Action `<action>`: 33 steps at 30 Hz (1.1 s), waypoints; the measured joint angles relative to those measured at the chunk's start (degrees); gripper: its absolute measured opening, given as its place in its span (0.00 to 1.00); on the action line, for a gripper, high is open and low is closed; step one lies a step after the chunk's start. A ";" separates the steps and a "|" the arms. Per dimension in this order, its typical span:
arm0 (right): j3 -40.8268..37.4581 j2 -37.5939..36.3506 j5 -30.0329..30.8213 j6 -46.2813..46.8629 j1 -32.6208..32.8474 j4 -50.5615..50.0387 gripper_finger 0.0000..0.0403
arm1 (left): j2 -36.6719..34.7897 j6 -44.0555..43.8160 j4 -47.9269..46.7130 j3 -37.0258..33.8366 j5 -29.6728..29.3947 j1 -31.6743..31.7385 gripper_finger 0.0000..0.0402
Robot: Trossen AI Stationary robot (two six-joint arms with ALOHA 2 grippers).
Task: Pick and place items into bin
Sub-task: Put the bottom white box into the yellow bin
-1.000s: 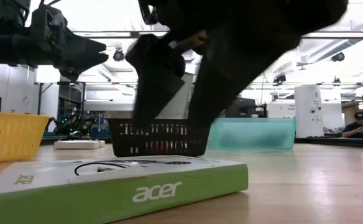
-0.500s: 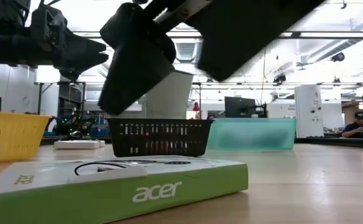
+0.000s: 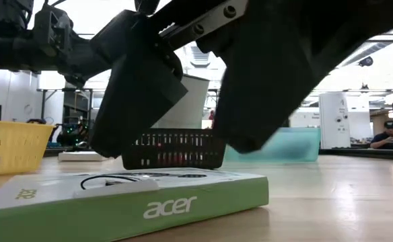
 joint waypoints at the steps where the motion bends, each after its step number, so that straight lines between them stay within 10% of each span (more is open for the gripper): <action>1: 0.00 0.00 0.00 0.05 0.07 0.20 0.75 | 0.13 0.02 0.07 0.00 0.01 0.00 0.52; 33: -1.40 2.10 -0.14 -1.35 -1.12 2.35 0.37 | 0.17 0.00 0.38 0.00 0.01 -0.05 0.52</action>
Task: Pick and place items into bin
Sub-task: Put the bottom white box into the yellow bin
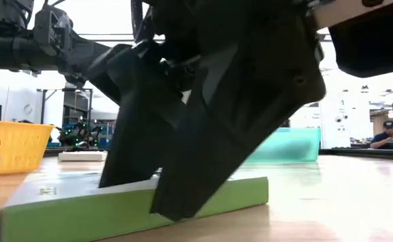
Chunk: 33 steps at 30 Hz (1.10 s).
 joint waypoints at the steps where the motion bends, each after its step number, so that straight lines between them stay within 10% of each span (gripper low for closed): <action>1: 0.00 -0.02 0.11 0.04 -0.07 -0.72 0.35 | 0.00 -0.02 -0.01 0.00 0.00 -0.01 0.52; 13: -0.29 -0.39 0.30 7.60 -0.34 -8.39 0.04 | -0.02 -0.24 -0.04 0.00 0.00 0.01 0.52; 33: -0.99 -7.29 5.01 8.96 0.27 -12.52 0.03 | 0.27 -0.44 -0.01 0.00 0.02 0.03 0.52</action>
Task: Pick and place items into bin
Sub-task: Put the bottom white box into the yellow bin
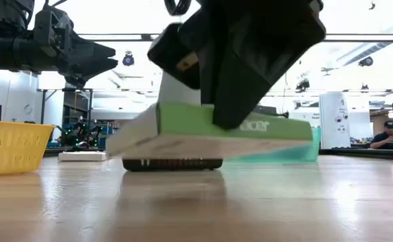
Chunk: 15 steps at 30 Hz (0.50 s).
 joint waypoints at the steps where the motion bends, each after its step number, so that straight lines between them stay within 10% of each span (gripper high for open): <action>1: -0.07 -0.33 0.32 -0.08 0.00 -0.02 0.03 | 0.10 0.00 0.14 0.00 -0.01 0.00 0.52; 15: -0.10 -3.21 2.57 -4.69 1.39 4.10 0.03 | 0.27 0.02 0.19 0.00 0.00 -0.02 0.52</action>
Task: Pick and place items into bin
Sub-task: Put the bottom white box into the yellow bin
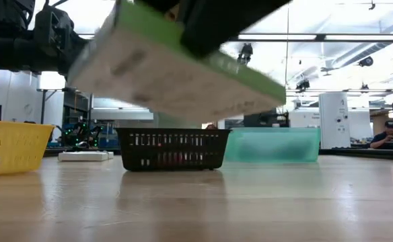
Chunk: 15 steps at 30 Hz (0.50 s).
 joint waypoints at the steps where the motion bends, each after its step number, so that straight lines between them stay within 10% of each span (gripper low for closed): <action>1: 0.00 -0.33 -0.03 -0.09 0.03 0.09 0.03 | 0.00 0.00 0.01 0.00 0.00 -0.02 0.52; 15: -13.14 -10.62 -1.13 -4.63 -0.02 22.34 0.03 | 0.13 0.00 0.29 0.00 0.02 0.00 0.52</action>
